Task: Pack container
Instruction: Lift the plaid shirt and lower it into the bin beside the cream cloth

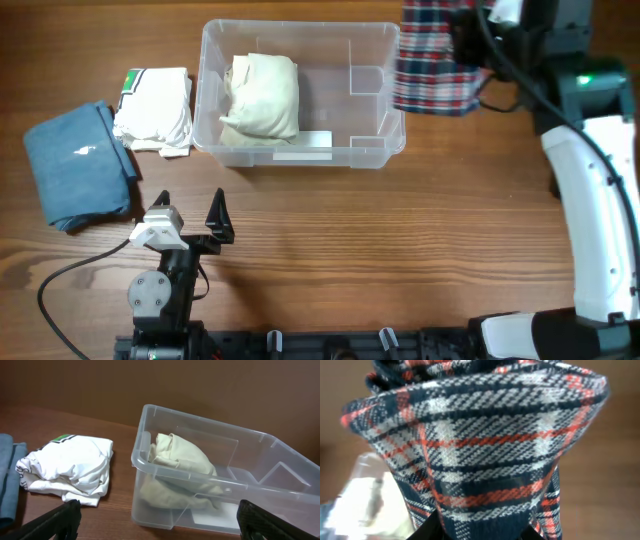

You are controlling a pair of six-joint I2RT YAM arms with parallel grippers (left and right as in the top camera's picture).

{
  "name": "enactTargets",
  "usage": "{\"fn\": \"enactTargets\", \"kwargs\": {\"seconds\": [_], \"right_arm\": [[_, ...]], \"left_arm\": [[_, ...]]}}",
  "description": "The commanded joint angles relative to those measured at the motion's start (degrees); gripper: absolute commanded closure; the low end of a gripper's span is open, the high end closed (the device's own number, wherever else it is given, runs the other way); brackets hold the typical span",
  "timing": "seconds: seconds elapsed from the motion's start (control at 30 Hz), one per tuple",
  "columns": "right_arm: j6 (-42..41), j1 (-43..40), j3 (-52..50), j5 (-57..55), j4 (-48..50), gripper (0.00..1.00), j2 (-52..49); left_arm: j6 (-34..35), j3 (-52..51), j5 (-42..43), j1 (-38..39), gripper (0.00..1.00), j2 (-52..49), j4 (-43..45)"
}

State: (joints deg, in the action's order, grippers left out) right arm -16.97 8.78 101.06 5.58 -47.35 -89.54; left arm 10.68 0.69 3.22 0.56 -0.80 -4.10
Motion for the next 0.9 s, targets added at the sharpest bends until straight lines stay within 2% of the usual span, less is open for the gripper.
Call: {"fn": "enactTargets", "kwargs": {"seconds": [0.0, 0.13, 0.33, 0.67, 0.87], "right_arm": [[-5.92, 7.02, 2.12, 0.17, 5.51, 0.96, 1.25], [-10.45, 14.14, 2.05, -4.72, 10.49, 0.96, -1.09], [-16.0, 18.86, 2.05, -6.25, 12.17, 0.96, -8.76], [-14.23, 18.91, 1.77, -9.94, 9.99, 0.96, -19.91], [-16.39, 17.68, 1.55, -10.29, 9.18, 0.96, -24.24]], "left_arm": [[0.5, -0.37, -0.31, -0.46, 0.0, 0.42, -0.15], [0.5, -0.37, -0.31, -0.46, 0.0, 0.42, -0.15], [0.5, -0.37, -0.31, -0.46, 0.0, 0.42, -0.15], [0.5, -0.37, -0.31, -0.46, 0.0, 0.42, -0.15], [0.5, -0.37, -0.31, -0.46, 0.0, 0.42, -0.15]]}}
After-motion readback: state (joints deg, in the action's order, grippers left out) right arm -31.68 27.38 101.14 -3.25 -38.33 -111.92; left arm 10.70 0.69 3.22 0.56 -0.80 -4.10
